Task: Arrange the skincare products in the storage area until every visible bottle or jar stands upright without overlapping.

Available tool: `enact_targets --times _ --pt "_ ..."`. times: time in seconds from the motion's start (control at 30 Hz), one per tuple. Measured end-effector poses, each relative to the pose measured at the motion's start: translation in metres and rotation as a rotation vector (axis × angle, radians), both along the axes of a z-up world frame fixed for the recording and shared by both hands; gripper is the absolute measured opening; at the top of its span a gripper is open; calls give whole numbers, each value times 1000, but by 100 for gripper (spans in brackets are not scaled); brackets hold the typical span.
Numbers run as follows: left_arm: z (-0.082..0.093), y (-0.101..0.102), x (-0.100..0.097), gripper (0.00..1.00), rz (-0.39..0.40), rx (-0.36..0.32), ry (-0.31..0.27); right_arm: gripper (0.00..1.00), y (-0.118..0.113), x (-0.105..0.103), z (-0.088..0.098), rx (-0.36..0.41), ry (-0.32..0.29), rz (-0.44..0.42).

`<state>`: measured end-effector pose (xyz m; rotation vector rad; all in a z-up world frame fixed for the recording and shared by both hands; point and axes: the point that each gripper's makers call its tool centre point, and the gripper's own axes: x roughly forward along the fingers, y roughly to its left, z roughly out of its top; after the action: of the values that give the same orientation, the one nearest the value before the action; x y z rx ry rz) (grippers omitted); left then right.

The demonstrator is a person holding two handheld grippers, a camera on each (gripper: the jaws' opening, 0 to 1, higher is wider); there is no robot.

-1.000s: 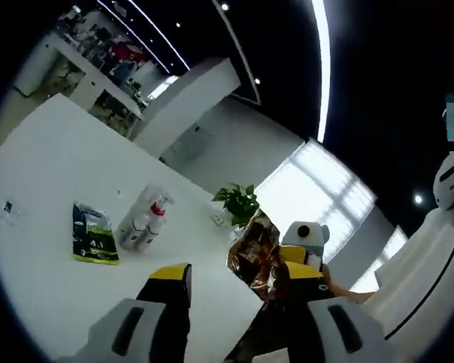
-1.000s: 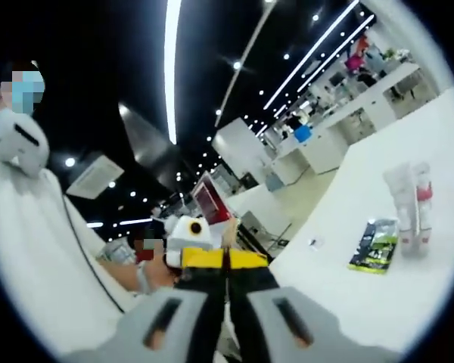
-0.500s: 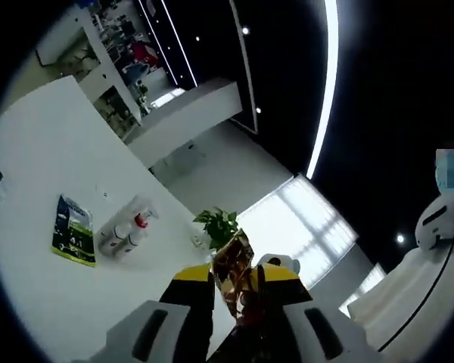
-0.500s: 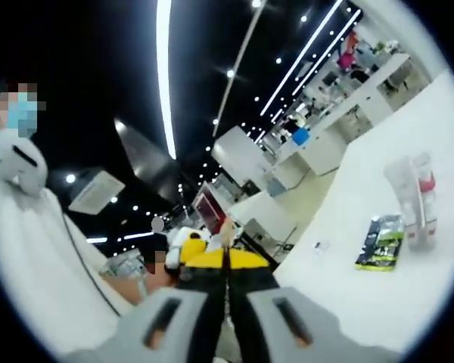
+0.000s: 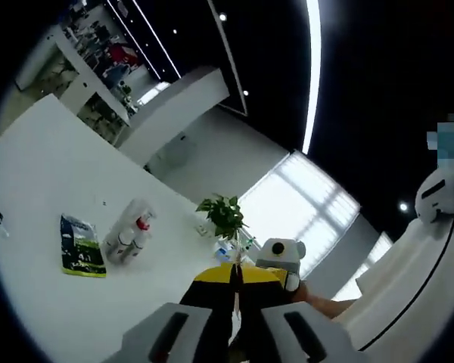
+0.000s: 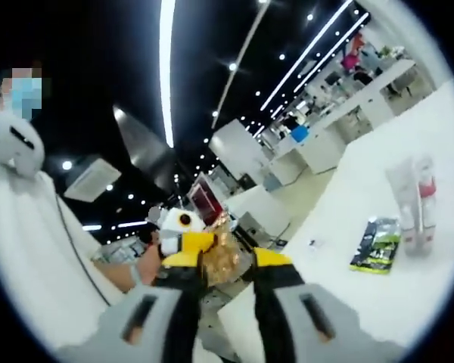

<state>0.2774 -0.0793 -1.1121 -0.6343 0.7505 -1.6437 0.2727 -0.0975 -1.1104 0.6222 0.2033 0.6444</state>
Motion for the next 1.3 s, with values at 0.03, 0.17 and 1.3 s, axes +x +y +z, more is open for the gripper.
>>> enact_targets --times 0.03,0.17,1.3 --pt "1 -1 -4 0 -23 -1 -1 19 3 -1 0 -11 5 19" --pt "0 -5 -15 0 -69 18 -45 14 3 6 -5 -34 26 2" --pt "-7 -13 -17 5 -2 43 86 0 -23 -11 19 191 20 -67"
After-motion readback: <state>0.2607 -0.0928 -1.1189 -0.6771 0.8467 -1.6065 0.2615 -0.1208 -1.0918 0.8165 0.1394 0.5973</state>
